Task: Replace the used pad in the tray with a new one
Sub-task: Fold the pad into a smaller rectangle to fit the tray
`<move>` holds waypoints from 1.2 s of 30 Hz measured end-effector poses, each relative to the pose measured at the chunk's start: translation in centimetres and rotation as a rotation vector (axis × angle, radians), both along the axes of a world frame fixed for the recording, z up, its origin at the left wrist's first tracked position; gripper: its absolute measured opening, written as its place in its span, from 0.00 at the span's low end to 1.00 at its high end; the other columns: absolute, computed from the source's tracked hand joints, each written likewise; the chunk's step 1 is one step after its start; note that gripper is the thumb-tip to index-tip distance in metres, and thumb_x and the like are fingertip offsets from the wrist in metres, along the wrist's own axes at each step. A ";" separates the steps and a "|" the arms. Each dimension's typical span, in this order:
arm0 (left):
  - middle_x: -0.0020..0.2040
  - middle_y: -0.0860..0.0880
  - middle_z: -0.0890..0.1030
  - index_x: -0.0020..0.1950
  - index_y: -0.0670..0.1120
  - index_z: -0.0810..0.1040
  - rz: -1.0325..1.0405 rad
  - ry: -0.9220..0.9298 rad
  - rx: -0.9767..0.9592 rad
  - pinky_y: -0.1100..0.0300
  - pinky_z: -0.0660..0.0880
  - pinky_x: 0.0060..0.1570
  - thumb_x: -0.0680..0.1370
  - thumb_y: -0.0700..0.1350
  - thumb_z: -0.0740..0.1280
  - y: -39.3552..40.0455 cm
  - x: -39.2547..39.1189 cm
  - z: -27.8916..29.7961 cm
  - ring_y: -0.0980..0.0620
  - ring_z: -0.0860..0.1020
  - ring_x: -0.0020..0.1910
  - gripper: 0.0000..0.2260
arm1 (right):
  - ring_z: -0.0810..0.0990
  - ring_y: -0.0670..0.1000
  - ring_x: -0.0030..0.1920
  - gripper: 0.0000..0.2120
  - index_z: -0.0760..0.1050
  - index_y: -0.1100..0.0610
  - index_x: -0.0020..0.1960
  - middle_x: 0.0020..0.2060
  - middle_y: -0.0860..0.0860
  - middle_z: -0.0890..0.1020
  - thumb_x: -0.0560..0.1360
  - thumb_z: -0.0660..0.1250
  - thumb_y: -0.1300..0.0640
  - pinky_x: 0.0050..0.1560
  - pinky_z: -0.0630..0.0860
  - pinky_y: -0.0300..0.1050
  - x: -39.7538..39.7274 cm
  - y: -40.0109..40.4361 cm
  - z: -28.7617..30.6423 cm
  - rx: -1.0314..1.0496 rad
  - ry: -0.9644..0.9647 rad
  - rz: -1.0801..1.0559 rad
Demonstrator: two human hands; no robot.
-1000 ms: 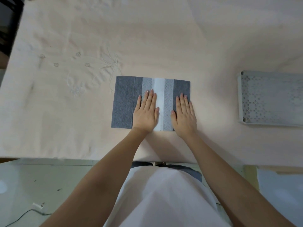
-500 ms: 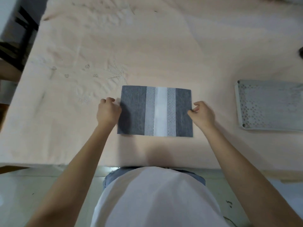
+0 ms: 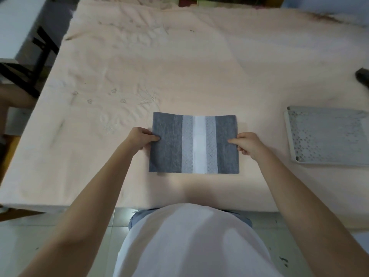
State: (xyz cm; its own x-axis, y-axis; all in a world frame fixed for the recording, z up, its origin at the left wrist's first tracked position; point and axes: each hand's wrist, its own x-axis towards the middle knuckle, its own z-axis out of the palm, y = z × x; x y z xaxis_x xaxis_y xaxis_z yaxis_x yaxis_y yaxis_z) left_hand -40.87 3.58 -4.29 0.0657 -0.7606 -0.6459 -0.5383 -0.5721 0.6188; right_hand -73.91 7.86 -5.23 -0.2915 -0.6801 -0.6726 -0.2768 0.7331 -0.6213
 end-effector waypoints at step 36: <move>0.42 0.48 0.83 0.42 0.39 0.81 0.208 0.515 -0.248 0.59 0.75 0.52 0.79 0.36 0.58 4.5 2.9 -1.8 0.50 0.80 0.48 0.13 | 0.81 0.54 0.49 0.06 0.79 0.56 0.41 0.46 0.56 0.84 0.74 0.63 0.59 0.47 0.76 0.45 0.8 5.3 1.2 -0.367 -0.235 -0.175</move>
